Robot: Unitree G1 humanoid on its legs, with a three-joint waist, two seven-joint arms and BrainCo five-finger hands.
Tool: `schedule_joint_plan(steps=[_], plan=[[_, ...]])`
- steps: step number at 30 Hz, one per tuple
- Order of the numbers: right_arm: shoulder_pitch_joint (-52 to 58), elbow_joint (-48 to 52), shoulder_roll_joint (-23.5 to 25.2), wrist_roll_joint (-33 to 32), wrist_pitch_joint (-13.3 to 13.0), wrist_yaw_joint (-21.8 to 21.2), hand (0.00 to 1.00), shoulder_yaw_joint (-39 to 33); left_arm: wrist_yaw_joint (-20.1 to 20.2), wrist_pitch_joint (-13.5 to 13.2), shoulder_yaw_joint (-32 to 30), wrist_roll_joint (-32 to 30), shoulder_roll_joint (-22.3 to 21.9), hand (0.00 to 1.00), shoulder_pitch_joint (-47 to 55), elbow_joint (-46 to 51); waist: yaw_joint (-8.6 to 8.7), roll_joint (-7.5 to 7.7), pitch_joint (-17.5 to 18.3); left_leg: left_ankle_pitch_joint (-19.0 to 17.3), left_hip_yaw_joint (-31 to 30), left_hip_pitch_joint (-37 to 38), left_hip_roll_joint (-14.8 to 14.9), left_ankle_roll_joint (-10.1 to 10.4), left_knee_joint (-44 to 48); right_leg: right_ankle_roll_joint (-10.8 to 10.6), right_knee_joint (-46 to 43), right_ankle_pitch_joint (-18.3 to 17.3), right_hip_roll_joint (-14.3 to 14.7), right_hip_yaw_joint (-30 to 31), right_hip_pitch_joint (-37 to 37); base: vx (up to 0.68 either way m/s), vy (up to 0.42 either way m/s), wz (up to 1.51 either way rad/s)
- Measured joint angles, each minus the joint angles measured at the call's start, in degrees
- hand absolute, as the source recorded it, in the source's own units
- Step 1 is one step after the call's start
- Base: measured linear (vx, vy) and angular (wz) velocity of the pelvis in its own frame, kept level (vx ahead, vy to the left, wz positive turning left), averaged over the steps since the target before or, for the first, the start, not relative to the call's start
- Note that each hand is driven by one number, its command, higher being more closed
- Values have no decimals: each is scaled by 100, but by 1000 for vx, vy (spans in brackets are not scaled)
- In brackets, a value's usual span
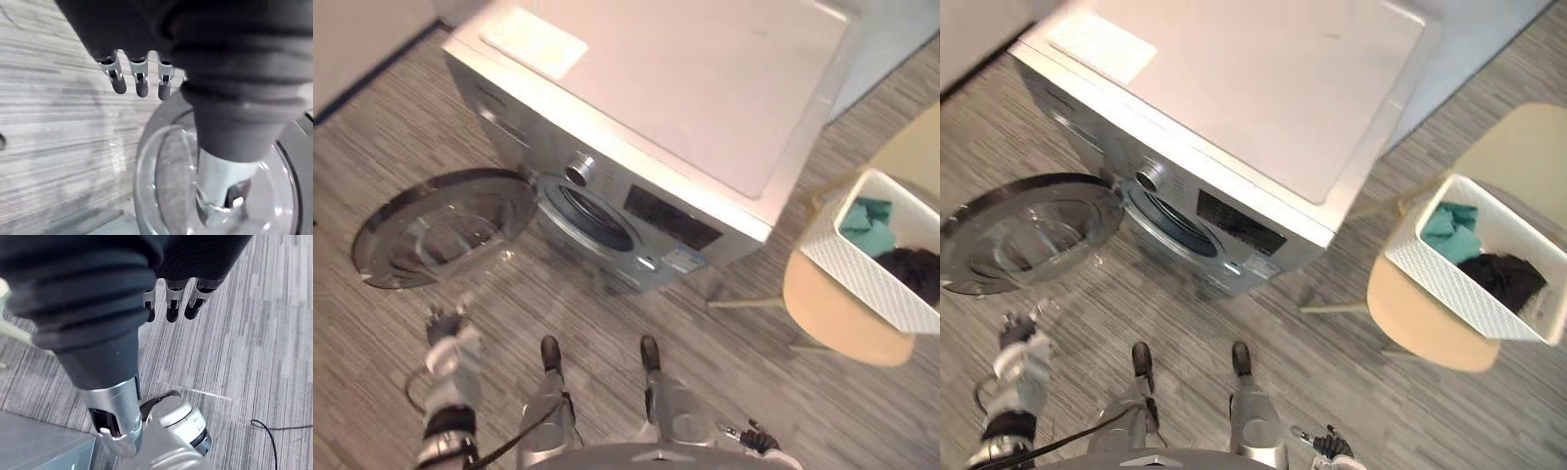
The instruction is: Pick up the laundry basket with both hands and put the clothes into the washing machine.
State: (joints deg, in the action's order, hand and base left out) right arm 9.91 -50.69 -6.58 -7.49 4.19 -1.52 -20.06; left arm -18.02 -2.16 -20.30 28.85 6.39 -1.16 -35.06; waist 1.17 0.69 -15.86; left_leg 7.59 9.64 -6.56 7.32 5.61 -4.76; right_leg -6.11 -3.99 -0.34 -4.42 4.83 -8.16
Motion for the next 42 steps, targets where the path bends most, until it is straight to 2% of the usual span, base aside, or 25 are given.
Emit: schedule_joint_plan(steps=[4,6,9,12,16,19,20,22,23,24,25,27,29,30,31,32,33,34,35,37,38,39,40,41,42], plan=[[-12,10,169,-4,-28,163,0,-57,329,-33,456,-255,-237,0,689,-451,-109,-189,358,-47,-217,241,-40,16,-21,-20,-225,-255,-62,-276,294,37,1,36],[-127,-111,157,-5,-59,208,0,-58,548,-11,748,-1375,-241,0,899,-1132,-134,-185,548,-66,-274,383,-50,11,-22,9,-299,-387,-87,-366,422,-15,-3,19],[-253,-343,170,2,-73,206,0,-92,929,106,902,-2157,-331,0,906,-1902,-130,-162,809,-108,-332,388,-74,12,-23,0,-306,-413,-112,-410,454,-34,4,12],[-373,-576,187,-4,-70,206,0,-173,1072,219,912,-2925,-198,0,873,-2377,-92,-131,849,-125,-299,579,-95,1,-23,-26,-284,-431,-129,-368,615,-41,8,-2],[-429,-651,223,2,-39,199,0,-359,1149,417,685,-3187,-229,0,855,-2696,-96,-51,889,-171,19,751,-76,5,-21,18,-298,-395,-84,-16,570,-34,9,-43],[-565,-410,445,-9,-19,194,0,-314,1215,485,552,-3185,-200,0,828,-2745,-100,41,879,-251,789,833,43,26,0,170,-523,-276,81,585,83,-61,4,-119],[-571,-348,510,-17,-27,192,0,-320,1218,490,539,-3186,-182,0,805,-2745,-86,75,860,-255,898,843,59,32,15,180,-559,-253,81,583,0,-61,-21,-113],[-571,-225,633,-170,-27,192,0,-325,1224,492,506,-3266,-143,0,790,-2735,-80,128,841,-232,1301,915,177,5,21,450,-597,-256,-4,206,-137,-23,-31,-94],[-573,-204,637,-188,-35,190,0,-326,1222,494,481,-3311,-157,0,747,-2721,-98,77,820,-219,1564,967,333,-1,23,661,-801,-383,-229,-459,-219,-25,-77,-91],[-563,-210,630,-217,-59,187,0,-341,1214,508,451,-3317,-138,0,748,-2692,-68,48,799,-226,1706,1034,432,89,103,666,-1297,-441,-495,-989,-341,-9,-112,-77],[-553,-237,624,-221,-60,186,0,-372,1213,515,454,-3304,-119,0,738,-2667,-48,77,819,-242,1738,1050,483,118,171,650,-1576,-489,-642,-1179,-350,47,-172,-41],[-611,-558,547,-142,-38,202,0,-690,1191,531,607,-3154,-69,0,612,-2587,-64,76,871,-251,1787,1060,788,354,401,574,-2182,-824,-1299,-1975,-118,106,-236,-24],[-693,-851,472,-84,-4,221,0,-842,1166,525,777,-3022,-26,0,570,-2524,-88,101,970,-166,1882,979,998,533,485,519,-2159,-822,-1770,-2537,13,93,-397,-51],[-774,-1076,450,209,66,245,0,-1015,1111,500,818,-2885,107,0,510,-2526,-106,290,1139,-58,1921,803,1166,722,578,-686,-1839,-663,-1823,-2766,14,53,-543,-71],[-851,-1145,265,360,115,306,0,-1134,1095,504,834,-2844,-36,0,412,-2648,-63,-29,1106,17,1855,726,1479,656,575,-536,-1762,-658,-1472,-2849,1,20,-462,-55],[-840,-1163,143,444,117,342,0,-1165,1108,505,870,-2816,-138,0,366,-2705,-32,-93,1089,13,1770,670,1506,652,656,-479,-1704,-687,-1330,-2852,-1,69,-265,-19],[-812,-1241,-90,557,126,377,0,-1254,1111,502,861,-2737,-277,0,319,-2784,11,-200,1084,84,1726,663,1529,509,826,-358,-1749,-741,-1197,-2845,10,109,-271,-16],[-720,-1396,-249,564,131,410,0,-1305,1112,499,728,-2626,-313,0,328,-2849,35,-273,1115,352,1710,662,1710,326,1046,-246,-1758,-833,-1054,-2821,70,104,-278,-21],[-668,-1425,-269,561,128,414,0,-1326,1103,499,616,-2574,-309,0,351,-2850,42,-258,1108,507,1709,649,1833,264,1181,-192,-1685,-854,-942,-2811,147,59,-326,-31],[-601,-1433,-193,546,122,462,0,-1359,1077,502,257,-2434,-288,0,427,-2836,76,-267,1077,989,1751,555,2369,-268,1751,60,-1232,-804,-418,-2753,481,42,-378,-42],[-603,-1429,-174,538,120,468,0,-1394,1066,462,215,-2428,-287,0,435,-2810,70,-278,1068,987,1748,508,2473,-390,1999,119,-1140,-775,-325,-2680,539,46,-285,-72],[-622,-1427,-134,502,115,482,0,-1395,1068,430,152,-2364,-288,0,458,-2758,-14,-274,1050,548,1691,365,2493,-492,2711,227,-984,-719,-247,-2450,600,72,-160,-99],[-687,-1385,-139,484,107,528,0,-1378,1086,437,106,-2238,-310,0,470,-2731,-78,-265,1040,-281,1518,245,2172,-308,3436,348,-811,-668,-197,-2151,613,66,-49,-109],[-750,-1346,-140,453,104,543,0,-1341,1088,447,87,-2200,-336,0,485,-2732,-83,-260,1025,-735,1343,166,1876,-165,3698,385,-727,-644,-191,-1983,614,68,11,-113],[-815,-1314,-172,441,98,541,0,-1187,1098,452,42,-2106,-424,0,536,-2693,-115,-252,984,-1447,1038,43,1165,-59,3893,455,-578,-599,-170,-1622,610,44,67,-108]])
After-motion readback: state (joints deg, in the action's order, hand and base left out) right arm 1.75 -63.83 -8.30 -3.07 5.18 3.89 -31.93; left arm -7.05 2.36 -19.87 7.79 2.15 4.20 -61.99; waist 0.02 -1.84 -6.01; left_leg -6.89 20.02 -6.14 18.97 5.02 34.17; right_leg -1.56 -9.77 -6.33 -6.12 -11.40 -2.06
